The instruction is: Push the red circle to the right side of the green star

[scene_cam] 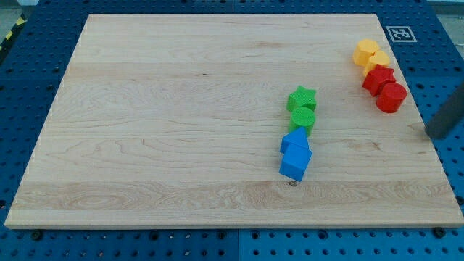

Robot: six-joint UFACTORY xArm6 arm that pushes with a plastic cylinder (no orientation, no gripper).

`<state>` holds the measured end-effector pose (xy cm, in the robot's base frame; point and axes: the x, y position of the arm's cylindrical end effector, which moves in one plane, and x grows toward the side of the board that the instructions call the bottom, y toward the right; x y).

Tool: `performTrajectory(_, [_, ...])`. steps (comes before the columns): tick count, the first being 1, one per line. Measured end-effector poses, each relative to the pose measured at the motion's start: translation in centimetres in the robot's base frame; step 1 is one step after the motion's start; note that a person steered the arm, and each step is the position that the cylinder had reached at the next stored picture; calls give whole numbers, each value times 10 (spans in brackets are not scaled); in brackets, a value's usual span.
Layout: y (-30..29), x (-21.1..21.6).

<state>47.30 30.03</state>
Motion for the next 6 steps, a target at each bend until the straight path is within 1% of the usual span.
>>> performTrajectory(1, [-13,-52])
performTrajectory(2, [-13,-61])
performTrajectory(5, [-49,-54])
performTrajectory(6, [-59,-41])
